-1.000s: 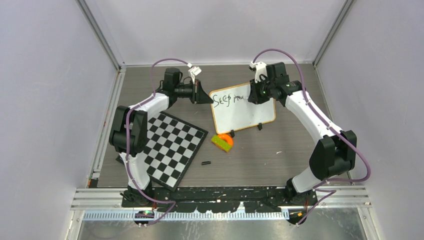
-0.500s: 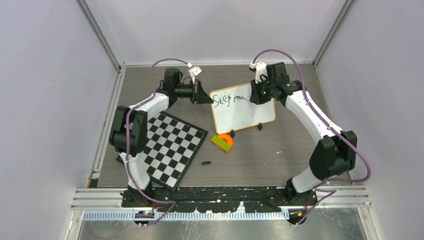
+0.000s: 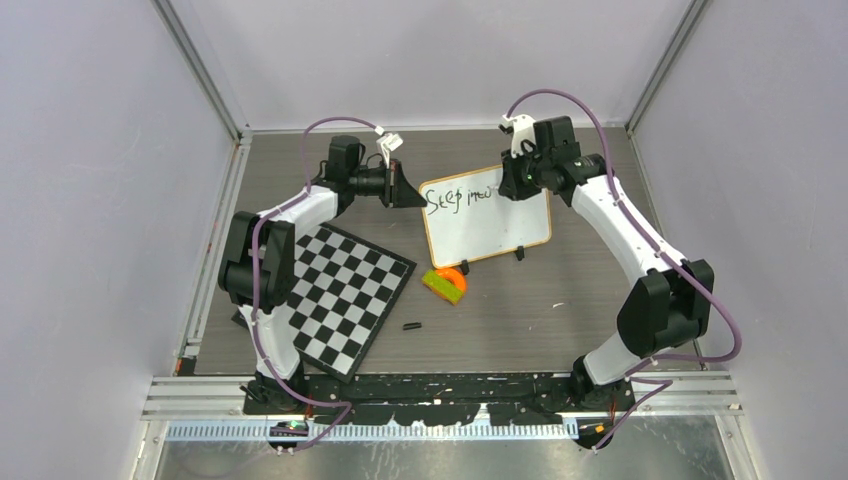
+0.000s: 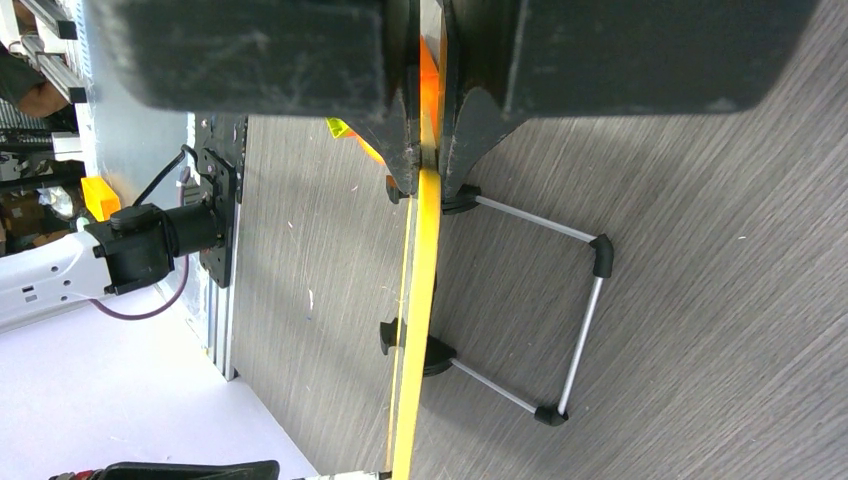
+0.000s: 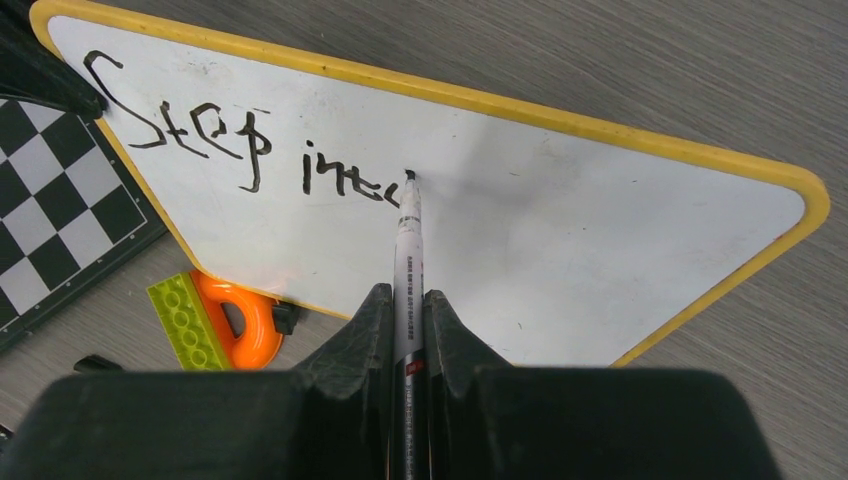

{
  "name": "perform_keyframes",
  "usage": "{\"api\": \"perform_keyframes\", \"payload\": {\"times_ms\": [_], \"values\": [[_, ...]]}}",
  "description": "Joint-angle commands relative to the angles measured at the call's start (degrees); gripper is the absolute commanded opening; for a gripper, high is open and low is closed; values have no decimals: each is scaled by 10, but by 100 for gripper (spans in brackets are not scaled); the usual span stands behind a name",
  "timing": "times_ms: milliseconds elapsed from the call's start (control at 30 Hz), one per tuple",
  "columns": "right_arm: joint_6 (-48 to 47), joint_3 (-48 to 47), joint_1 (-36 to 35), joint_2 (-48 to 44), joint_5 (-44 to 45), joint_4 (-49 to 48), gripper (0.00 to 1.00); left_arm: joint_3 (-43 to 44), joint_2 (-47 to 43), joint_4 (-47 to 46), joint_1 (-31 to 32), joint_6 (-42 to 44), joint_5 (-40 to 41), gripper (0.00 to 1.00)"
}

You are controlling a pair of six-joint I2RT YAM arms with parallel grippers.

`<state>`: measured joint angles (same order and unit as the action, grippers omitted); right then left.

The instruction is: Write a sentence on the whiteboard

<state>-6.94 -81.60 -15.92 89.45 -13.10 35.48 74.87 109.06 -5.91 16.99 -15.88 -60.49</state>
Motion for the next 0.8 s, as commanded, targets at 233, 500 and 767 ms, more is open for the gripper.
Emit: {"api": "perform_keyframes", "payload": {"times_ms": [233,500,767], "values": [[8,-12,-11,2,-4,-12,0,-1,-23,1,7,26,5,0],[7,-1,6,-10,22,-15,0,-2,-23,1,7,25,5,0],[4,21,13,-16,19,-14,0,1,-21,-1,7,23,6,0]]}}
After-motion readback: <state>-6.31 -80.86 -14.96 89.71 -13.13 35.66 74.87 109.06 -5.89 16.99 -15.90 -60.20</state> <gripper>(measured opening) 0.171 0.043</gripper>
